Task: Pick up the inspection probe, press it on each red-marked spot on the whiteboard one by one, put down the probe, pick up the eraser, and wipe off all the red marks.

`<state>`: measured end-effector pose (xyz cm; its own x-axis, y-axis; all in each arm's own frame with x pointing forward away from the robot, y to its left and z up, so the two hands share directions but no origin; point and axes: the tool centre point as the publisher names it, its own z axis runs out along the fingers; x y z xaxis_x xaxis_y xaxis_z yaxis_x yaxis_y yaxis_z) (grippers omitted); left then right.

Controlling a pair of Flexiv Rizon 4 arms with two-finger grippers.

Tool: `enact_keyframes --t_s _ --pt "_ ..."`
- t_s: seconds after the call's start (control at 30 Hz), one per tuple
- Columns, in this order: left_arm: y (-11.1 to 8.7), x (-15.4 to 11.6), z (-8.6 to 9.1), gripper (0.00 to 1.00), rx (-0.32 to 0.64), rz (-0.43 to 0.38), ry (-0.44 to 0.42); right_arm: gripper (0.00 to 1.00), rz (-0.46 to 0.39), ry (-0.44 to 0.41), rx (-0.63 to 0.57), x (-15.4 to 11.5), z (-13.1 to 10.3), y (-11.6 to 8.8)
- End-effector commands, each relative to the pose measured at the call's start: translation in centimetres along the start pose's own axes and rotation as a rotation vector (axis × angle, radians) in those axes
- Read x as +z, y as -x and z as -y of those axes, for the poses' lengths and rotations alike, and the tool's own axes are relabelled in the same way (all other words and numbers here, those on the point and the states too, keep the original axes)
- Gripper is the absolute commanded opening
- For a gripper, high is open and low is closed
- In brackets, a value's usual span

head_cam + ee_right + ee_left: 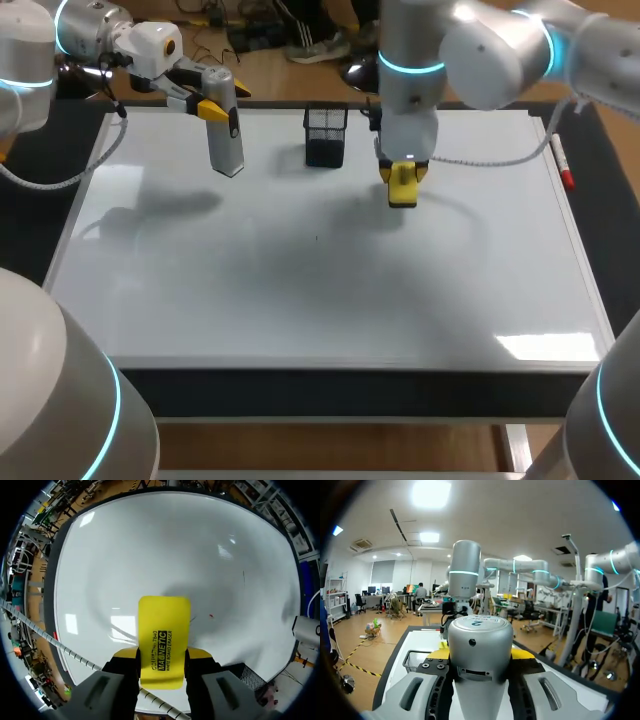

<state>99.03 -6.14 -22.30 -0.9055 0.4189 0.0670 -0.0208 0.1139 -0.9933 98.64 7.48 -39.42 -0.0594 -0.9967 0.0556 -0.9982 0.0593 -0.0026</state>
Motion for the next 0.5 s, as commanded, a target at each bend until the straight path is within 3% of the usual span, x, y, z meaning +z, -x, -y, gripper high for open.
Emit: enact_keyframes --t_s 0.03,0.5 --pt "0.1 -0.1 0.1 0.0 -0.001 -0.005 0.0 0.0 -0.015 0.062 0.004 0.8 3.5 0.8" --pt "0.1 -0.1 0.1 0.0 -0.001 -0.005 0.0 0.0 0.021 0.053 0.036 1.4 7.7 0.2"
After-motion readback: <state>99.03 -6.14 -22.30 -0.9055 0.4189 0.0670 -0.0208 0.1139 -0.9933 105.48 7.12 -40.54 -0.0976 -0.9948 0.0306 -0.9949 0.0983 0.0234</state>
